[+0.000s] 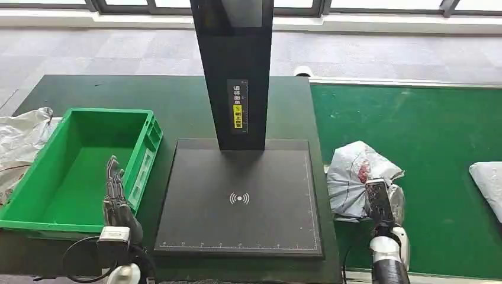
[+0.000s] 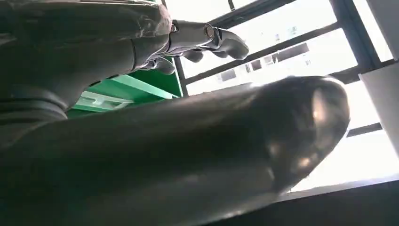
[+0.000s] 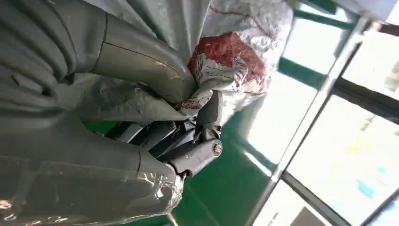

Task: Moved the parcel from conveyor to table for the left to box.

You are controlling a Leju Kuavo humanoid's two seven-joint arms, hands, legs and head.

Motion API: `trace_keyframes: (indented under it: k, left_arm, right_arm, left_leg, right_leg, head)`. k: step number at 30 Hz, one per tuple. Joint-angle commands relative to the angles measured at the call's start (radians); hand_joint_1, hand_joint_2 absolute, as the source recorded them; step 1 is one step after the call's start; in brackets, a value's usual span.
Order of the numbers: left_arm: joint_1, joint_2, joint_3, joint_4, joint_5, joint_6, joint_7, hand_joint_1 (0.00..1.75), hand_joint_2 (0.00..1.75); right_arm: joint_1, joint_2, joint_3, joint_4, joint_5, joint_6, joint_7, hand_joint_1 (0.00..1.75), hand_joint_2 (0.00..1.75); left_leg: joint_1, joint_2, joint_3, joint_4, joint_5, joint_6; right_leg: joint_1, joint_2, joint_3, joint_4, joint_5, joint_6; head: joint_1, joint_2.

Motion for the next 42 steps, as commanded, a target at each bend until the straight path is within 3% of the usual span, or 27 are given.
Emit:
trace_keyframes:
  k: [1,6,13,14,20,29,35,42]
  left_arm:
    - [-0.018,0.035,0.017,0.034,0.01,-0.001,-0.004,0.0,0.0]
    - [-0.005,0.026,0.047,0.014,0.069,-0.049,-0.01,0.0,0.0]
    - [0.001,0.023,0.063,0.006,0.101,-0.067,-0.023,0.0,0.0]
    - [-0.021,0.025,0.048,0.024,0.071,-0.068,-0.026,0.0,0.0]
    - [-0.046,0.022,0.032,0.048,0.043,-0.021,-0.026,0.0,0.0]
    - [-0.041,0.026,0.03,0.047,0.05,-0.014,-0.026,0.0,0.0]
    - [-0.079,0.032,0.003,0.119,0.069,0.006,-0.017,0.0,0.0]
    - [-0.078,0.029,-0.02,0.108,0.072,0.058,-0.008,0.0,0.0]
  right_arm:
    - [0.159,0.086,0.155,-0.496,-0.091,-0.027,-0.069,1.75,1.75]
    - [0.312,0.099,0.369,-0.779,-0.069,-0.108,-0.052,1.75,1.75]
    - [0.363,0.093,0.438,-0.844,-0.073,-0.124,-0.046,1.75,1.75]
    - [0.355,0.078,0.488,-0.807,-0.051,-0.057,-0.032,1.75,1.75]
    - [0.275,0.073,0.534,-0.584,-0.045,-0.038,0.002,1.75,1.75]
    - [0.264,0.067,0.538,-0.554,-0.047,-0.017,0.014,1.75,1.75]
    - [0.146,0.068,0.564,-0.192,-0.034,0.018,0.026,1.75,1.75]
    - [0.074,0.075,0.604,0.05,-0.09,0.192,0.004,1.75,1.75]
  left_leg:
    - [-0.001,0.003,0.0,-0.001,0.0,0.0]
    - [-0.002,0.002,-0.001,-0.001,0.0,0.0]
    - [-0.001,0.005,0.002,-0.004,0.001,0.0]
    - [-0.001,0.004,0.001,-0.002,0.0,0.0]
    - [0.0,0.005,0.001,-0.002,0.001,0.0]
    - [0.0,0.005,0.003,-0.003,0.001,0.001]
    - [0.0,0.008,0.005,-0.006,0.002,0.0]
    - [0.0,0.006,0.003,-0.003,0.001,0.0]
  right_leg:
    - [-0.001,0.003,-0.002,0.0,0.001,0.0]
    - [-0.002,0.002,-0.004,0.002,0.0,0.0]
    - [-0.001,0.004,-0.001,-0.002,0.001,-0.001]
    - [-0.001,0.003,-0.001,-0.001,0.0,-0.001]
    - [0.0,0.004,-0.001,-0.001,0.001,0.0]
    - [0.0,0.004,0.001,-0.003,0.002,0.0]
    - [0.001,0.008,0.002,-0.005,0.004,0.0]
    - [0.001,0.005,0.001,-0.002,0.002,0.0]
  head:
    - [0.0,0.0]
    - [0.0,0.0]
    - [0.0,0.0]
    - [0.0,0.0]
    - [0.0,0.0]
    - [0.0,0.0]
    - [0.0,0.0]
    - [0.0,0.0]
